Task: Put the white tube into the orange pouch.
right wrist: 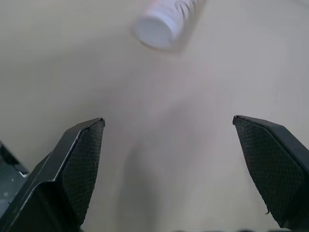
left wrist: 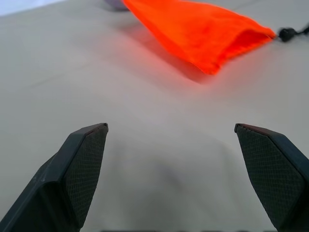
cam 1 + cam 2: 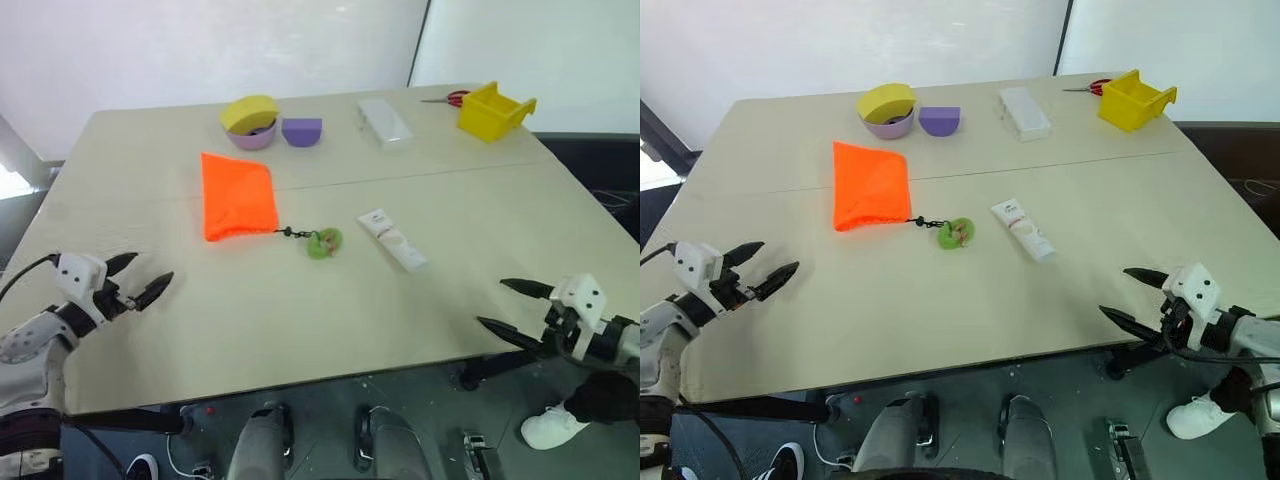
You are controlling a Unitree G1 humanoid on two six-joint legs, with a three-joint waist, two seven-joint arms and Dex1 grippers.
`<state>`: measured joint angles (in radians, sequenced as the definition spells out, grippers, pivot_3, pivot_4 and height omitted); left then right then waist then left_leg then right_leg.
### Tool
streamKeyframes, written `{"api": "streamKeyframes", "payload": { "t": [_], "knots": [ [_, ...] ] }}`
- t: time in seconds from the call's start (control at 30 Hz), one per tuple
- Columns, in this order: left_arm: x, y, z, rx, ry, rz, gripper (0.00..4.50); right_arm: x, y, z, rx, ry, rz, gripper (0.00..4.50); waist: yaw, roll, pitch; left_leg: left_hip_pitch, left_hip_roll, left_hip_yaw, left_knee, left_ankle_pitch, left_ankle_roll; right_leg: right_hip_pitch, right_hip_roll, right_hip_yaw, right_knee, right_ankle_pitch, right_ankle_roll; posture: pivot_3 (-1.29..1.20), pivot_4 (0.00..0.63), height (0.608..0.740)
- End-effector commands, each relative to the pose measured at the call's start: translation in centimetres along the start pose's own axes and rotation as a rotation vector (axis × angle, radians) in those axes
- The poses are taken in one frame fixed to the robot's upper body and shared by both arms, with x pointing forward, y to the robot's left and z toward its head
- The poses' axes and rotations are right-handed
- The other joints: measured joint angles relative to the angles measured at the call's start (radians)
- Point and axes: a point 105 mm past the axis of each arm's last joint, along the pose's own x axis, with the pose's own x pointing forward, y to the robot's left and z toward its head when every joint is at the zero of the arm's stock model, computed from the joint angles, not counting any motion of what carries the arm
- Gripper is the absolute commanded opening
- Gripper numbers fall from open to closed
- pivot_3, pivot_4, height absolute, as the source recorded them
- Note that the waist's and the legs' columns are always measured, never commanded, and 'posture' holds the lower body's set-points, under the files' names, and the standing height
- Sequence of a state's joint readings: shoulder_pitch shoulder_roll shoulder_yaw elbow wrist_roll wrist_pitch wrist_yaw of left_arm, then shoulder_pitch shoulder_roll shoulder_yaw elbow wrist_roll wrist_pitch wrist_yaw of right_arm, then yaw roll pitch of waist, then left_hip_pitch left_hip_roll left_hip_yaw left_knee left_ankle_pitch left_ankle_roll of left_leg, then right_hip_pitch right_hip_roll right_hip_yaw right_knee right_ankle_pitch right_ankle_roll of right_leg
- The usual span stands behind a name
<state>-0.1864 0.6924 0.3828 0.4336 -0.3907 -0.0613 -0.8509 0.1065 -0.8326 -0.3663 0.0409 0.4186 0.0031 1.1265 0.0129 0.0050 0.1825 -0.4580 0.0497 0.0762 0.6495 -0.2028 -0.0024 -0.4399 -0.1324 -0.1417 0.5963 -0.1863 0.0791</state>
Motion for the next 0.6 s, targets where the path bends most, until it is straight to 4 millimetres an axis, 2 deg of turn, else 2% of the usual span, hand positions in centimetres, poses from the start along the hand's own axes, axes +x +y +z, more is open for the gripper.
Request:
{"api": "streamKeyframes", "payload": {
  "t": [0.03,0.17,0.3,0.43,0.5,0.6],
  "knots": [
    [0.1,1.4,1.2,0.013,-0.044,0.081,4.50,0.3,0.5,1.8,-0.033,-0.062,0.019,4.45,-0.001,0.000,0.000,0.000,0.000,0.000,0.000,0.000,0.000,0.000,0.000,0.000,0.000,0.000,0.000,0.00,0.150,0.740],
    [0.6,0.0,1.2,0.027,-0.052,0.032,4.50,0.9,0.8,2.0,-0.033,-0.062,0.031,4.45,-0.001,0.000,0.000,0.000,0.001,0.002,0.000,0.000,0.000,0.000,-0.001,0.000,-0.002,0.000,-0.001,0.00,0.150,0.740],
    [0.6,-0.1,1.1,0.038,-0.049,0.018,4.50,1.1,0.5,2.2,-0.038,-0.060,0.015,4.45,0.002,-0.001,0.000,0.000,0.001,0.002,0.000,0.000,0.000,-0.001,-0.001,0.000,-0.002,0.001,-0.001,0.00,0.150,0.740],
    [1.9,-1.3,2.2,0.123,-0.075,-0.060,4.50,1.7,0.4,2.9,-0.046,-0.070,0.012,4.45,0.003,-0.001,0.000,0.000,0.001,0.003,-0.001,0.000,0.000,-0.002,0.000,0.000,-0.001,0.001,-0.001,0.00,0.150,0.740],
    [3.0,-2.6,3.1,0.187,-0.097,-0.132,4.50,2.4,0.7,3.6,-0.053,-0.089,0.024,4.45,0.004,-0.001,0.000,0.000,0.001,0.003,-0.001,0.000,0.000,-0.002,0.000,0.000,-0.001,0.001,-0.001,0.00,0.150,0.740],
    [5.2,-5.4,3.8,0.394,-0.101,-0.272,4.50,4.3,1.5,5.3,-0.058,-0.151,0.037,4.45,0.003,-0.001,0.000,0.000,0.001,0.003,0.000,0.000,0.000,-0.001,0.000,0.000,-0.001,0.001,-0.001,0.00,0.150,0.740]
  ]
}}
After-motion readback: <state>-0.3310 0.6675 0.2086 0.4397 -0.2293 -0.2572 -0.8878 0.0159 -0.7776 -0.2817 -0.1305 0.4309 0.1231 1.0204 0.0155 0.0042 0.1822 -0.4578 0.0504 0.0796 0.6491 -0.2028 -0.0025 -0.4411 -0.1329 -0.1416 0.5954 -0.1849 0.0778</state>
